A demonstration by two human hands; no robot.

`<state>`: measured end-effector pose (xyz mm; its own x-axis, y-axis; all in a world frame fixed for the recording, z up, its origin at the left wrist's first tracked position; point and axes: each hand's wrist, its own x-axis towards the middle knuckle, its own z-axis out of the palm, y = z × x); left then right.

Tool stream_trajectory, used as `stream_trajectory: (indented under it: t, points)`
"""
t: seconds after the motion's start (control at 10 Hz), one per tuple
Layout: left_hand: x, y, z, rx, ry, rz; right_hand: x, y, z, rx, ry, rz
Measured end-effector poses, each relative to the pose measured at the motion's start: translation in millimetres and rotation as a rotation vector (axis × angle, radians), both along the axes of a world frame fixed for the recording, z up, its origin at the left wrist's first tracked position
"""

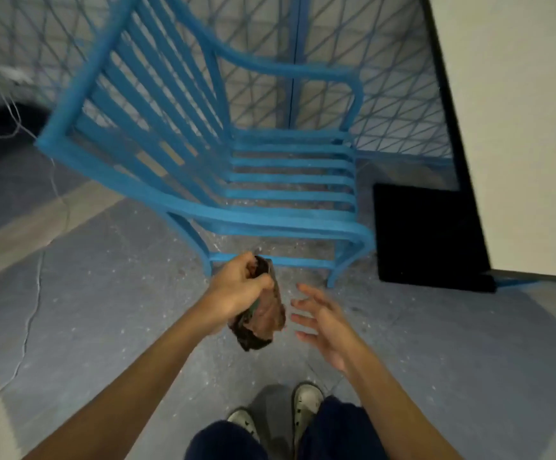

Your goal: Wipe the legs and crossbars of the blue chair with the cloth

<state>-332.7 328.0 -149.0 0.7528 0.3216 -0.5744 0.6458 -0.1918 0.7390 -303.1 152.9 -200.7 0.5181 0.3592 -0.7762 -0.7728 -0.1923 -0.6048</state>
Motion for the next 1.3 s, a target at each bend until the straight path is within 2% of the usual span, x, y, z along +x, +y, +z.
stream_trajectory:
  t: [0.1,0.2,0.4,0.5,0.6,0.7,0.8,0.9,1.0,1.1,1.2,1.3]
  points:
    - [11.5,-15.5,91.9,0.075,-0.088,-0.158,2.8,-7.6,64.2,0.024,0.02,-0.039]
    - [31.0,-30.8,163.1,0.052,-0.182,-0.168,13.0,-8.5,119.4,0.057,0.06,-0.107]
    - [69.4,-65.3,260.5,-0.133,-0.316,-0.081,40.6,-36.8,204.5,0.337,0.091,-0.286]
    - [89.5,-93.0,286.5,-0.204,-0.377,-0.11,62.0,-74.7,246.3,0.432,-0.051,-0.412]
    - [110.0,-126.6,301.3,-0.21,-0.432,-0.211,90.1,-122.5,272.9,0.4,-0.259,-0.581]
    - [134.1,-159.3,296.1,-0.236,-0.386,-0.339,122.5,-175.1,283.5,0.201,-0.486,-0.638]
    - [158.5,-200.1,267.3,-0.307,-0.315,-0.358,155.6,-227.1,268.7,-0.003,-0.635,-0.642]
    - [174.7,-238.6,214.9,-0.276,-0.276,-0.305,180.5,-262.4,242.1,-0.112,-0.683,-0.507]
    - [202.0,-268.0,171.5,-0.107,-0.26,-0.278,216.0,-293.2,217.2,-0.115,-0.674,-0.389]
    - [219.2,-279.4,143.1,-0.022,-0.217,-0.242,247.7,-313.1,200.6,-0.166,-0.638,-0.227]
    - [223.6,-286.4,139.1,0.019,-0.001,-0.331,266.1,-329.0,186.5,-0.412,-0.693,-0.031]
    - [243.5,-275.2,149.0,0.065,0.192,-0.4,295.0,-325.9,193.4,-0.72,-0.808,0.0]
